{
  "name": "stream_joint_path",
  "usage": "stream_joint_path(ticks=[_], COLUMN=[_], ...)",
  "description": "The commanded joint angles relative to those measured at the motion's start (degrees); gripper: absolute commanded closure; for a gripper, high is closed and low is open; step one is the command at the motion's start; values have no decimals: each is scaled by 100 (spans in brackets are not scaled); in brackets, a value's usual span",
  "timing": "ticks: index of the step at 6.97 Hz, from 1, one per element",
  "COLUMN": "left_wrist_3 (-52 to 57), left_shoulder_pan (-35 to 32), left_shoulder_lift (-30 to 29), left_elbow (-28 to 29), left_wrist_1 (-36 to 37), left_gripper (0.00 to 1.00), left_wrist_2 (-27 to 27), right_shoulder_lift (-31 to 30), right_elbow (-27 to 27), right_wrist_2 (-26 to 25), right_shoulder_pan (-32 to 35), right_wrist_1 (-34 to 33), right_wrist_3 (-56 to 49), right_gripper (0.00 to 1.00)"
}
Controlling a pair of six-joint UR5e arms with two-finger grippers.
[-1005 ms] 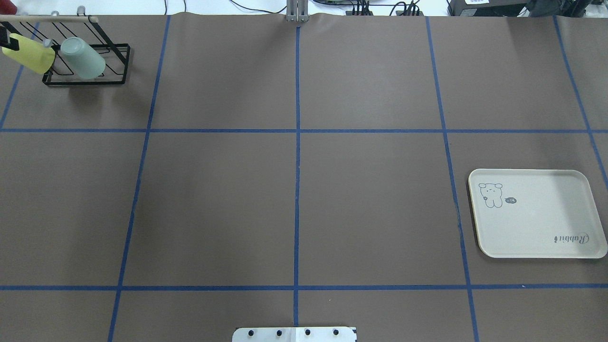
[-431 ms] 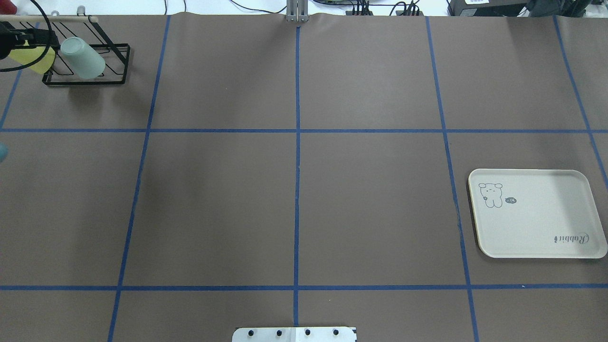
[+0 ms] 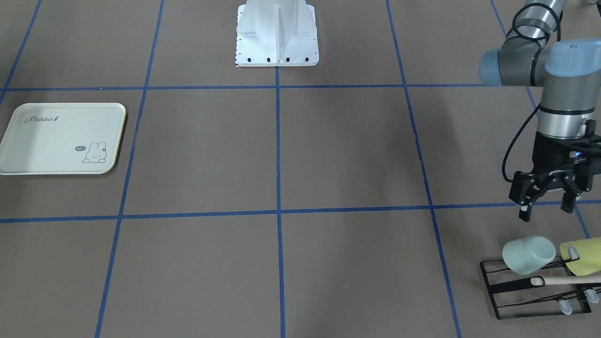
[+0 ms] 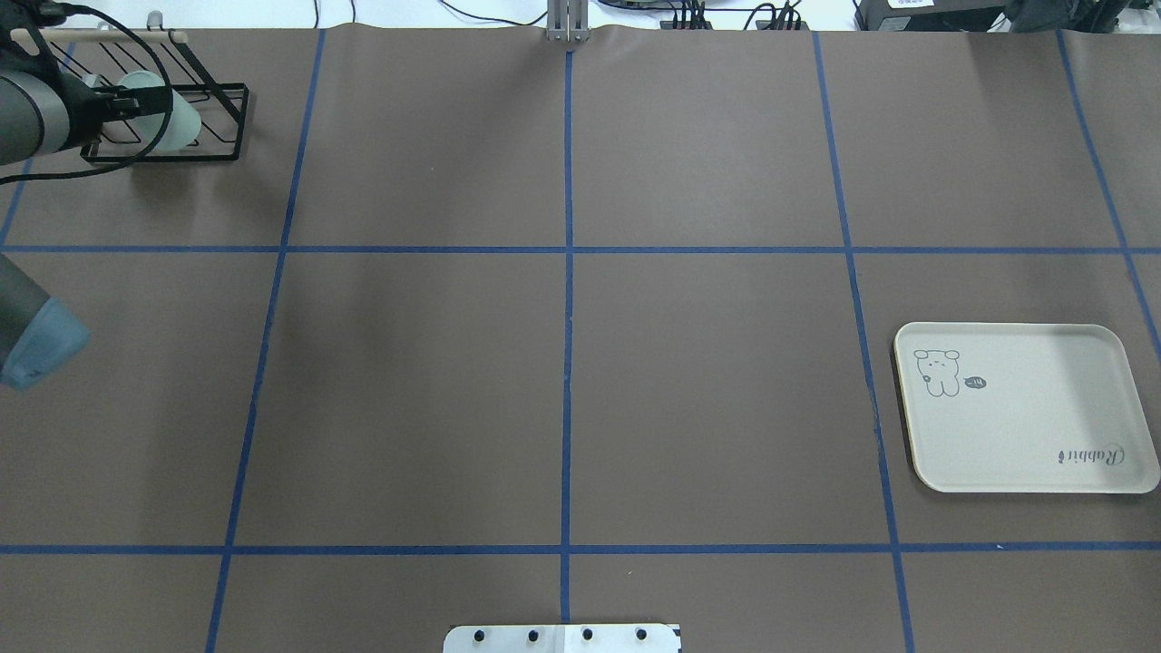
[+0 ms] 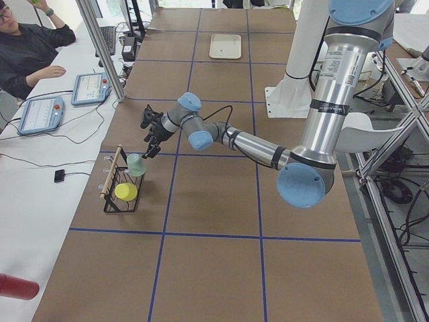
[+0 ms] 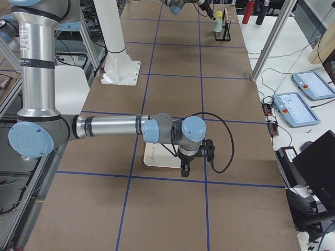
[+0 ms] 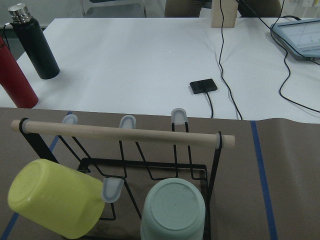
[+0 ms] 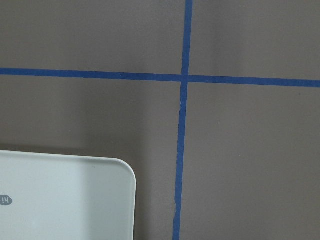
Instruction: Left arm grabs green cup and hands to right arm on tray
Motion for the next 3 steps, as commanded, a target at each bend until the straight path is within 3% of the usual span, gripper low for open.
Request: stream_joint_path(ticks=[1, 3], left_wrist_3=[-57, -12], left_shoulder_pan=[143, 143], left_shoulder_lift=[-25, -33], left_elbow=[727, 881], left_wrist_1=[-995, -1212], left_gripper=[0, 0], left_wrist_2=[277, 285], right_shoulder_lift=[82, 152], right_elbow=[93, 155], right_wrist_2=[57, 75], right_shoulder_pan=[-110, -312], right_wrist_1=[245, 291], right_wrist_3=[20, 21], right_gripper=[0, 0])
